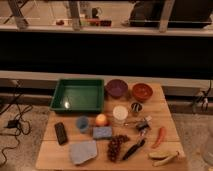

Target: Place banana in tray

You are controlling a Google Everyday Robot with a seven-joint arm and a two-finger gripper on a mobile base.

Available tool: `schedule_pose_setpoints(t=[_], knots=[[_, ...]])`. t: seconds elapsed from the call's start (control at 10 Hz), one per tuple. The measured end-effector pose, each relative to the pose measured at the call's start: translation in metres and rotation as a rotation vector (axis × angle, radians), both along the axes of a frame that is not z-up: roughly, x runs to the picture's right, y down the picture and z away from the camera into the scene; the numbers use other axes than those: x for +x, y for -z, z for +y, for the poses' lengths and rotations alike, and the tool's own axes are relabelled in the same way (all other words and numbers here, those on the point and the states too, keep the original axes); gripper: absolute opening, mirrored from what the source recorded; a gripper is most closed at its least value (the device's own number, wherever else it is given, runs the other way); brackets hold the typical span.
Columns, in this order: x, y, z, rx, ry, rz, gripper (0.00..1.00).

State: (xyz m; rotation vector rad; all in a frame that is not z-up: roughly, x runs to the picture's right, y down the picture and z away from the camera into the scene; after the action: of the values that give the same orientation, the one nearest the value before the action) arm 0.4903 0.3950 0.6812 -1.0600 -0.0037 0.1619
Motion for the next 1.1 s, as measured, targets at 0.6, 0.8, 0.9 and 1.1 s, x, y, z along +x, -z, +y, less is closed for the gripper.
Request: schedule_pose_setpoints(t=[0.6, 0.8, 0.9, 1.1], knots=[[0.022, 0.016, 0.01, -0.029, 0.0, -0.021, 0.01], [0.023, 0.016, 0.011, -0.029, 0.001, -0.017, 0.07], [0.023, 0.016, 0.011, -0.029, 0.001, -0.017, 0.15], [0.023, 0.016, 0.011, -0.029, 0.001, -0.017, 0.36]])
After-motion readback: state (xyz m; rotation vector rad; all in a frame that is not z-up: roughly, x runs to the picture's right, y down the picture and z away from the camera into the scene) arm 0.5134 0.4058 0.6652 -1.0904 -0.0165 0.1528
